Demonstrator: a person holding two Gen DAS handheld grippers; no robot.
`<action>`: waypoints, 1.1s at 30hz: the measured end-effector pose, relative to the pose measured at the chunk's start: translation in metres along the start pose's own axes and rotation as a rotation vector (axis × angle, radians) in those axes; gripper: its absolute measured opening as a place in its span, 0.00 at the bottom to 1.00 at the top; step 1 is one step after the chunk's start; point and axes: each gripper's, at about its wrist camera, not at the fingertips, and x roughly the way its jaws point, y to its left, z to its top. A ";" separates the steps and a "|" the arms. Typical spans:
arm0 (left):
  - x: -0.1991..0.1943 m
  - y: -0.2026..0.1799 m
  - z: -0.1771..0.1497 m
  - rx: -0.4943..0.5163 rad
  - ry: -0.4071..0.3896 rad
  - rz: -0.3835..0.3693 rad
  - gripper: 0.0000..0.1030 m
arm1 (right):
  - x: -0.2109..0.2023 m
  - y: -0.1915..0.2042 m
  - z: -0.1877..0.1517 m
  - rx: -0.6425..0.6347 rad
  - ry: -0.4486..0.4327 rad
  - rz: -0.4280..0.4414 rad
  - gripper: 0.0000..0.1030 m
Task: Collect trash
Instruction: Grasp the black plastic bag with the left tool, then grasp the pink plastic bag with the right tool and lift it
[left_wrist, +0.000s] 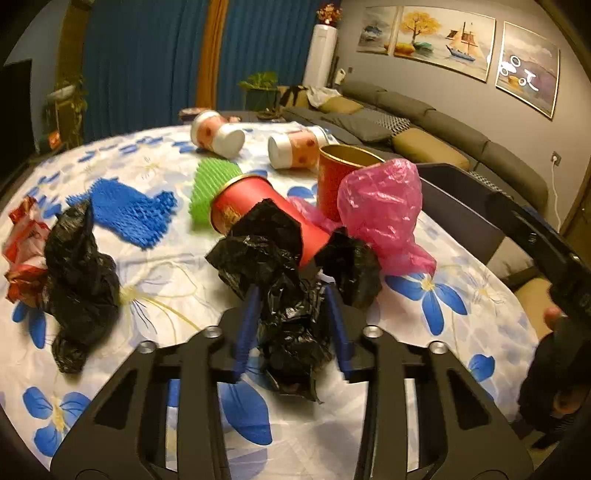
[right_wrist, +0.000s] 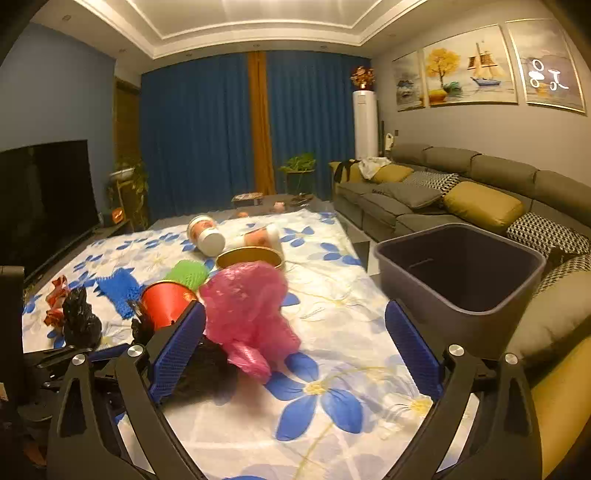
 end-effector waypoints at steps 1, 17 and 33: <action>0.000 0.002 0.000 -0.007 0.005 -0.010 0.23 | 0.004 0.003 0.000 -0.005 0.008 0.007 0.91; -0.058 0.026 0.002 -0.034 -0.132 0.003 0.05 | 0.056 0.032 -0.005 -0.016 0.144 0.079 0.77; -0.093 0.046 0.007 -0.089 -0.225 0.044 0.05 | 0.066 0.055 -0.006 -0.068 0.173 0.104 0.83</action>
